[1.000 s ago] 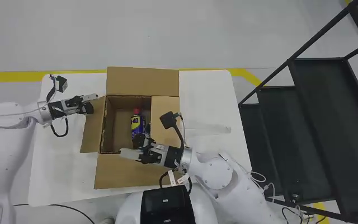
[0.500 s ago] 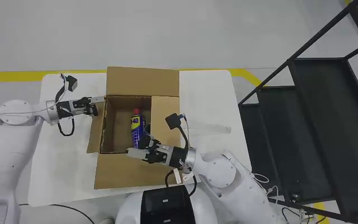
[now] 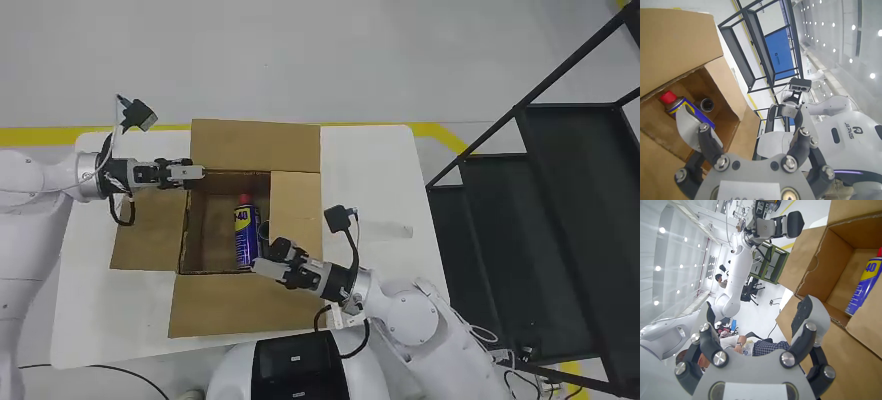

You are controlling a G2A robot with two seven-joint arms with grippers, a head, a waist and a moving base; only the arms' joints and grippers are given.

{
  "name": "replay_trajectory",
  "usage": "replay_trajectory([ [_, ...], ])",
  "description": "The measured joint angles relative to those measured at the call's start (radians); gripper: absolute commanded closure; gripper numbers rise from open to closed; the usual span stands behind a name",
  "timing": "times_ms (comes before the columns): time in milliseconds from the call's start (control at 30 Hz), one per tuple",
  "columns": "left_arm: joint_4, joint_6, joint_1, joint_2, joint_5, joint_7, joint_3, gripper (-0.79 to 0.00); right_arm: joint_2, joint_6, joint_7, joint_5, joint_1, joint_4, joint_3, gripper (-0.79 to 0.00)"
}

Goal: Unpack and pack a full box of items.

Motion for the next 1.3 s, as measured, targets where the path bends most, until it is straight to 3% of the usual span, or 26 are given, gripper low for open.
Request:
replay_trajectory([
  [233,-0.019,0.072,-0.017,-0.046,0.011,0.131,0.149,-0.785,0.017,-0.042,-0.038,0.032,-0.101,-0.015,0.088,-0.785],
  [500,0.099,0.002,-0.06,-0.108,0.05,0.24,0.295,-0.785,0.028,-0.058,-0.024,0.06,-0.128,0.012,0.117,-0.785],
  [900,0.132,-0.004,-0.077,-0.117,0.039,0.231,0.311,-0.785,0.03,-0.049,-0.006,0.104,-0.106,0.043,0.12,-0.785],
  [1033,0.115,0.029,-0.065,-0.123,0.1,0.289,0.329,-0.785,0.03,-0.045,-0.013,0.099,-0.104,0.043,0.117,-0.785],
  [1300,0.208,-0.009,-0.11,-0.195,0.144,0.395,0.449,-0.785,0.037,-0.043,-0.019,0.08,-0.12,0.032,0.117,-0.785],
])
